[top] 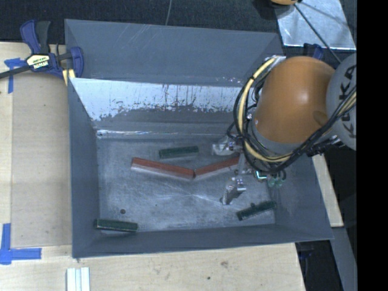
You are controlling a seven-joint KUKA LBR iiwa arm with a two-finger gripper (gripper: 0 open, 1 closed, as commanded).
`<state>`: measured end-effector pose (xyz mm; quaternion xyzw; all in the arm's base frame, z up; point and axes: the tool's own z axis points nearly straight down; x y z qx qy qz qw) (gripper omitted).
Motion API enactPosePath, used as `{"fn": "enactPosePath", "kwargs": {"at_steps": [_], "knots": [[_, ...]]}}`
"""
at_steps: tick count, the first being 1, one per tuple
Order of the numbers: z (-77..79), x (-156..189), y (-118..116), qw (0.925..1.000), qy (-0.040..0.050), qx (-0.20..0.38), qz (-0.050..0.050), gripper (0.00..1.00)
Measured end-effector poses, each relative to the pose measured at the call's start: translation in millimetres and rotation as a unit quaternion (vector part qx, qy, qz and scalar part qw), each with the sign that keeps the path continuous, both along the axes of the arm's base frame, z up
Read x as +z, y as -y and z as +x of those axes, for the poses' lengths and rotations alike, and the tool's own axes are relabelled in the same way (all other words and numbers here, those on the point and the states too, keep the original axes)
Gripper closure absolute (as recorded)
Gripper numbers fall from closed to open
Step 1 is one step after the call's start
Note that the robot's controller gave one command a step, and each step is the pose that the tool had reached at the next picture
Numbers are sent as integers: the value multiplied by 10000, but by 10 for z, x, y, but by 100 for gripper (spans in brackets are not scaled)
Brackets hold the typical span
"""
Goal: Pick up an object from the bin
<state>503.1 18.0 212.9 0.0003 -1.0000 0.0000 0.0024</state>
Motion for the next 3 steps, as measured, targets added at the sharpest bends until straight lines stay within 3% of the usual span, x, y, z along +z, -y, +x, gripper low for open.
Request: {"fn": "enactPosePath", "kwargs": {"at_steps": [1,2,3], "knots": [[16,35,0,10000,39,-3,1,0],[783,-494,116,9993,74,356,-2,0],[679,-528,-256,9978,33,-655,-1,0]]}}
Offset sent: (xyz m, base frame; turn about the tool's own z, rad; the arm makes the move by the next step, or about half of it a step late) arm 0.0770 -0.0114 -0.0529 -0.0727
